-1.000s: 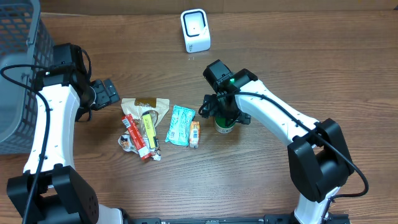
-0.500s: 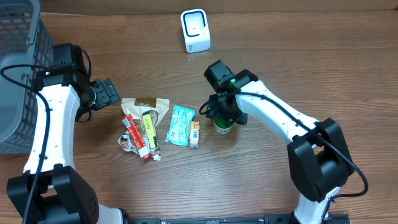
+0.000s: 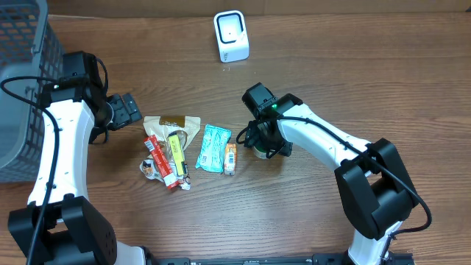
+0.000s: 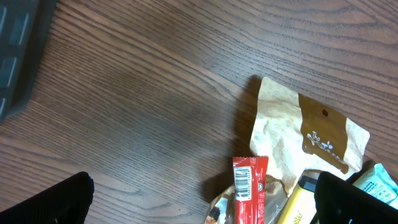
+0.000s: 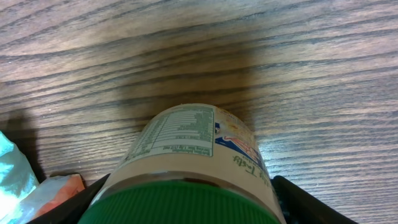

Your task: Scan the item barcode

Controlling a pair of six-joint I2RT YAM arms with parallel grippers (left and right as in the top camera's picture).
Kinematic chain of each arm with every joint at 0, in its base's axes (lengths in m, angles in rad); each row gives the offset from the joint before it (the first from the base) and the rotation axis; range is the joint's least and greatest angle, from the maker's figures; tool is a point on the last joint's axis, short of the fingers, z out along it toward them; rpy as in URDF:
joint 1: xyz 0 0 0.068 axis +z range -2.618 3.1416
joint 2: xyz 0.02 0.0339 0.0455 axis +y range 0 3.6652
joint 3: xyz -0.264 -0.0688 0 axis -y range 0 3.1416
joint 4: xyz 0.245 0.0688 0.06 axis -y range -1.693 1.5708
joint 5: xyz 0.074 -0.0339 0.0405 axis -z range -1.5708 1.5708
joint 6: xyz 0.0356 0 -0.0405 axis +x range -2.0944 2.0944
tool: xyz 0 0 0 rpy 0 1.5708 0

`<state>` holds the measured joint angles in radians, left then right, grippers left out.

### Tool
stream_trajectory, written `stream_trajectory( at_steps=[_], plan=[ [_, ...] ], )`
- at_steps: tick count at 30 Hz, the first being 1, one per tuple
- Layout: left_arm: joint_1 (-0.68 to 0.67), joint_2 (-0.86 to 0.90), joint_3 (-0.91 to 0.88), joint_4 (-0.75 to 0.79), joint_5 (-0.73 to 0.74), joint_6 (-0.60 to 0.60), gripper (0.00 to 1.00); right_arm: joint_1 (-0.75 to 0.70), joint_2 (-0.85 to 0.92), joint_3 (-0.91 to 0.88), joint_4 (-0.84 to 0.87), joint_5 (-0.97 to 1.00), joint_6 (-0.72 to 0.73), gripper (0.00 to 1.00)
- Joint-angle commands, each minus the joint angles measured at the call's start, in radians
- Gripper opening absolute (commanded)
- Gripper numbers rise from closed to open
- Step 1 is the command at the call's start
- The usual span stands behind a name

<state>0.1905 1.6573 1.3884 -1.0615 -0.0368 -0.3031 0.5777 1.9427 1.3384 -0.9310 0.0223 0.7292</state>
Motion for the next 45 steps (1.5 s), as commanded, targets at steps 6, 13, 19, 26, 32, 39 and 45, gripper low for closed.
stream_trajectory(
  at_steps=[6,13,19,26,32,39,45],
  plan=[
    [-0.001,-0.003,0.019,0.000,0.004,0.019,1.00,0.005,0.006,-0.010,0.007,0.002,0.008,0.77],
    [-0.001,-0.003,0.019,0.000,0.004,0.019,1.00,0.005,0.021,-0.010,0.011,-0.002,0.008,0.75],
    [-0.001,-0.003,0.019,0.000,0.004,0.019,1.00,-0.001,0.020,0.000,-0.004,-0.022,0.006,0.61],
    [-0.001,-0.003,0.019,0.000,0.004,0.019,1.00,-0.074,0.011,0.174,-0.265,-0.135,0.004,0.47],
    [-0.001,-0.003,0.019,0.000,0.003,0.019,1.00,-0.118,0.010,0.268,-0.373,-0.381,0.004,0.31],
    [-0.001,-0.003,0.019,0.000,0.004,0.019,1.00,-0.127,0.010,0.267,-0.459,-0.602,0.004,0.25],
    [-0.001,-0.003,0.019,0.000,0.004,0.019,1.00,-0.127,0.010,0.267,-0.570,-0.755,0.004,0.25]
  ],
)
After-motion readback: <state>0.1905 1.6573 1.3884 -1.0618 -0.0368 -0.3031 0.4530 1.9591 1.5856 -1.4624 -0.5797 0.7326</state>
